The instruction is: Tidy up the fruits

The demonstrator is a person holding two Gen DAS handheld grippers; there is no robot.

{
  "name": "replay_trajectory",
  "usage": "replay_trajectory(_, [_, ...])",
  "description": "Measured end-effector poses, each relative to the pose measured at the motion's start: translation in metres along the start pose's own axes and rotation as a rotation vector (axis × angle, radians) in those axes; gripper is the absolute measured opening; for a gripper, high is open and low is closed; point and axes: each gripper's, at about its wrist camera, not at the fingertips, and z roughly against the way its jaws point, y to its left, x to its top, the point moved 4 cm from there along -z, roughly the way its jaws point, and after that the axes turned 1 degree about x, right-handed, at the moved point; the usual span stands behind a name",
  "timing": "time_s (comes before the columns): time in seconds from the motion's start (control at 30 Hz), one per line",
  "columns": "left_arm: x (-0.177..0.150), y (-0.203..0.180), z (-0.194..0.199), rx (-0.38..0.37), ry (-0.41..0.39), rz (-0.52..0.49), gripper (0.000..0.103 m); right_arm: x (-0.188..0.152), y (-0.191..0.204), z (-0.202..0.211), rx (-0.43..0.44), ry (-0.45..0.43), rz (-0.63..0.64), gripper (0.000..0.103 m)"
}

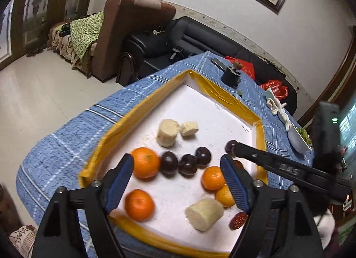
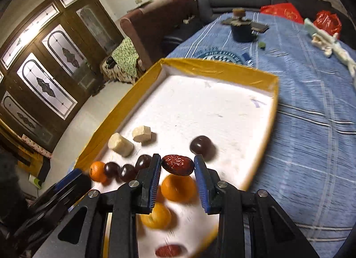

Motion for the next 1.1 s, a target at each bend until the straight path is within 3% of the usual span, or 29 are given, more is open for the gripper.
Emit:
replay_trajectory(0.07, [0.001,0.009,0.003,0.003,-0.002,0.02,0.08,0.0,0.001,-0.01,-0.006,0.013,-0.006,0.035])
replay_trajectory(0.17, [0.001,0.021,0.005,0.012,-0.006,0.044,0.08,-0.001,0.002,-0.01,-0.005,0.002,-0.012,0.048])
replay_trajectory(0.37, [-0.002,0.018,0.01,0.008,-0.01,0.042,0.08,-0.002,-0.006,0.013,-0.006,-0.046,-0.039,0.049])
replay_trajectory(0.57, [-0.004,-0.011,0.029,0.069,-0.083,-0.063,0.081,-0.027,-0.007,0.063,-0.014,-0.115,-0.009,0.052])
replay_trajectory(0.77, [-0.018,-0.063,0.053,0.163,-0.204,-0.211,0.095,-0.076,-0.009,0.121,-0.171,-0.249,0.058,0.062])
replay_trajectory(0.87, [-0.025,-0.089,0.066,0.164,-0.252,-0.266,0.103,-0.092,-0.013,0.137,-0.194,-0.289,0.05,0.065])
replay_trajectory(1.1, [-0.036,-0.123,0.08,0.183,-0.271,-0.314,0.103,-0.114,-0.012,0.148,-0.242,-0.318,0.109,0.07])
